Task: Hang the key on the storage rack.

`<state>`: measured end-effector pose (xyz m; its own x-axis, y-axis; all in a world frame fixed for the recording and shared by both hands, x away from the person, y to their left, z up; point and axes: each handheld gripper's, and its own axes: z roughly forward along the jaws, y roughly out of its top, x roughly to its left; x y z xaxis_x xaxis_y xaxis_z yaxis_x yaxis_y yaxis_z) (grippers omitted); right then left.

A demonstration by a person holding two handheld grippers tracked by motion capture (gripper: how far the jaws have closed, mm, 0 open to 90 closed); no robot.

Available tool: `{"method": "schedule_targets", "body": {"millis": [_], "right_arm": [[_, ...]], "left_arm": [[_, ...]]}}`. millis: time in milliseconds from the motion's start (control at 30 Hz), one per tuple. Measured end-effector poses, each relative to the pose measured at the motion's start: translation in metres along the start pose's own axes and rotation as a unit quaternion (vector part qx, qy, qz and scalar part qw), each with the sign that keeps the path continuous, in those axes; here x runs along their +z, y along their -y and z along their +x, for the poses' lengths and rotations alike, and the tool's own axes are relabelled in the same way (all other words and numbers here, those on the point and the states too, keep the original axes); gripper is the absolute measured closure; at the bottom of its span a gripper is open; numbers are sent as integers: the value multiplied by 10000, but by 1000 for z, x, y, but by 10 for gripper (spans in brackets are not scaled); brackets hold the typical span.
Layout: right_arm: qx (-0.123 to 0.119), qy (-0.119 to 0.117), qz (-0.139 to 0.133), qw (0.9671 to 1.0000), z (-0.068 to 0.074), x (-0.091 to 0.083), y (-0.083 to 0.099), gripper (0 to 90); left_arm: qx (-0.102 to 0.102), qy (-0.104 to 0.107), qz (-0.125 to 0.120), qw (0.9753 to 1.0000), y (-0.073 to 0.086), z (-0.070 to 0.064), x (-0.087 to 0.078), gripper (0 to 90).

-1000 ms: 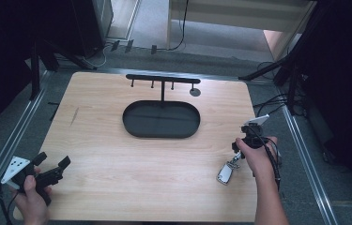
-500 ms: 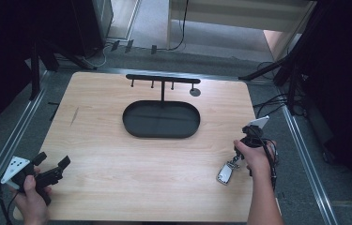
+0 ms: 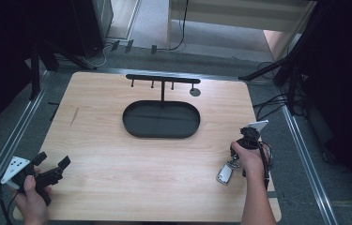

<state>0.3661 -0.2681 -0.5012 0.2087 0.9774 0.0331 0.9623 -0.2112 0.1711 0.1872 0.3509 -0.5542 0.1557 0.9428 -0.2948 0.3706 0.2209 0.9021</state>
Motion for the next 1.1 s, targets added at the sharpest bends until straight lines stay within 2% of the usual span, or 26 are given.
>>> {"method": "schedule_targets", "body": {"millis": [33, 67, 100, 167, 267, 300, 333, 367, 467, 600, 667, 867, 933, 1000, 1067, 1100], "right_arm": [[-56, -32, -12, 10000, 2, 0, 0, 632], [-56, -32, -12, 10000, 2, 0, 0, 632], [-181, -137, -37, 9997, 4, 1, 1, 681], [-236, -137, -40, 9996, 5, 1, 2, 685], [-503, -71, -139, 9986, 9, 3, 5, 709], [-689, -25, -226, 9974, 10, 3, 6, 710], [-792, -6, -249, 9965, 12, 4, 6, 705], [-792, -6, -249, 9965, 12, 4, 6, 705], [-1152, -43, -306, 9929, 12, 4, 10, 673], [-1107, -53, -378, 9931, 8, 3, 14, 685], [-1043, -45, -504, 9933, 5, 3, 17, 730], [-1136, -90, -639, 9914, 1, 3, 18, 757], [-1041, -190, -722, 9918, -1, 4, 17, 757], [-815, -410, -1004, 9908, -5, 5, 19, 758], [-821, -421, -1215, 9883, -4, 4, 20, 758], [-821, -421, -1215, 9883, -4, 4, 20, 758]], "left_arm": [[-5, 4, 3, 10000, 0, 0, 0, 1], [-5, 4, 3, 10000, 0, 0, 0, 1], [-5, 8, 4, 10000, 0, 0, 0, 1], [-3, 14, 5, 10000, 0, 1, 0, 1], [3, 11, -3, 10000, 0, 0, 0, 1], [2, 12, -12, 10000, 0, 0, 0, 1], [10, 9, -7, 10000, 0, 0, 0, 1], [10, 9, -7, 10000, 0, 0, 0, 1], [29, 3, -2, 10000, 0, 0, 0, 2], [32, -4, -4, 10000, 0, 0, 0, 1], [59, -11, 16, 10000, 0, -1, 0, 1], [69, 0, 28, 10000, 0, -1, -1, 1], [67, 3, 28, 10000, 0, -1, -1, 1], [44, 14, 15, 10000, 0, -1, -1, 1], [26, 19, 7, 10000, 0, -1, -1, 1], [26, 19, 7, 10000, 0, -1, -1, 1]]}}
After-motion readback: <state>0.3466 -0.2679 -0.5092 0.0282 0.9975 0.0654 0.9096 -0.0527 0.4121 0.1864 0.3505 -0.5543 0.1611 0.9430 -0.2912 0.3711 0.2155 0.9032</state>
